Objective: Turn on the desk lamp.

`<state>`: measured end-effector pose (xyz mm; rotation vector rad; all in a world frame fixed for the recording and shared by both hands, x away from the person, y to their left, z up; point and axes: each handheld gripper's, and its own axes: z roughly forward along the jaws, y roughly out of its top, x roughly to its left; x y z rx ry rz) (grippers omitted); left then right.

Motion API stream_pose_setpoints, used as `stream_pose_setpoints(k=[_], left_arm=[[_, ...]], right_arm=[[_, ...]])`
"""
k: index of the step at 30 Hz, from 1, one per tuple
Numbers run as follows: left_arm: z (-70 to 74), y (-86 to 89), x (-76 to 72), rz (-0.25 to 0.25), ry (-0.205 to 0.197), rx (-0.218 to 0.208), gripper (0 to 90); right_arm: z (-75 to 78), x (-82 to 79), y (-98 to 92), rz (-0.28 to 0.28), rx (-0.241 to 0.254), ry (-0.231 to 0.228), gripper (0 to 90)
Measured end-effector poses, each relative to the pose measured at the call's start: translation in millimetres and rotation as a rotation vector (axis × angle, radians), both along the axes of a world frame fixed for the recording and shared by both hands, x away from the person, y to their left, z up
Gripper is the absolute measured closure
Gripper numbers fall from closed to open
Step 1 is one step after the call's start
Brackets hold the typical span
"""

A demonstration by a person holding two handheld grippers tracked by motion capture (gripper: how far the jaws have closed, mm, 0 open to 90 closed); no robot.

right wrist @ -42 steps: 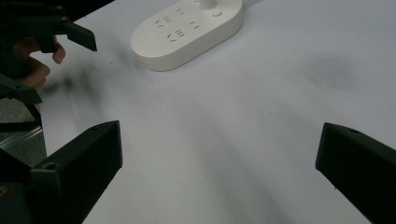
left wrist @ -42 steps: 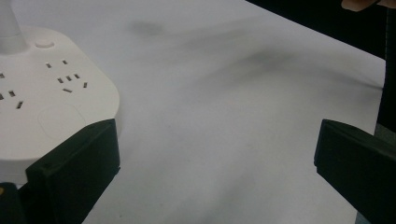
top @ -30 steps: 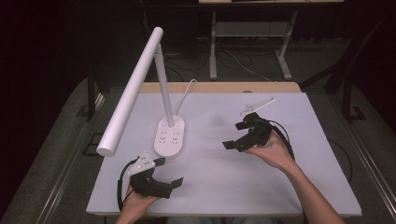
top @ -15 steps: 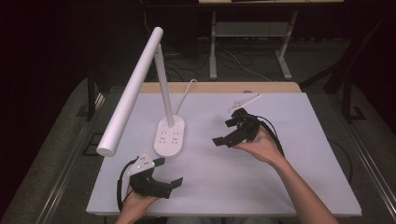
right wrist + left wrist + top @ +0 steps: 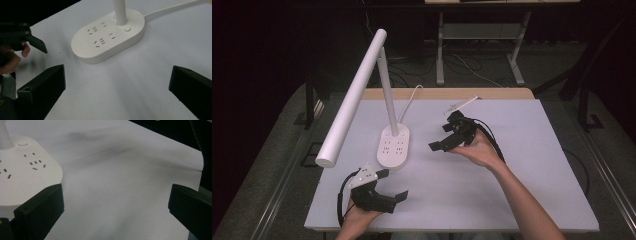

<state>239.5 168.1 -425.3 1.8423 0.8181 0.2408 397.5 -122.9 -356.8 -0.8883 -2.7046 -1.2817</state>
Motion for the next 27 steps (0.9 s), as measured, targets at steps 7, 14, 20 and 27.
stream_pose_setpoints(k=[7, 14, 20, 27], left_arm=[[-0.1, 0.2, 0.1, -0.004, 0.000, -0.001, 0.0], [-0.4, -2.6, -0.4, -0.014, 0.002, 0.005, 0.0], [-0.8, -2.5, 0.2, -0.012, 0.005, -0.001, 0.0], [-0.6, -2.3, -0.1, -0.013, 0.003, -0.001, 0.0]], right_arm=[[1.2, 9.1, 11.7, 0.011, 0.017, 0.011, 3.2], [3.0, 18.1, 22.3, 0.009, 0.024, 0.012, 3.2], [2.1, 26.8, 32.8, 0.002, 0.030, 0.010, 3.2], [-1.9, 37.5, 48.6, -0.002, 0.030, 0.034, 3.3]])
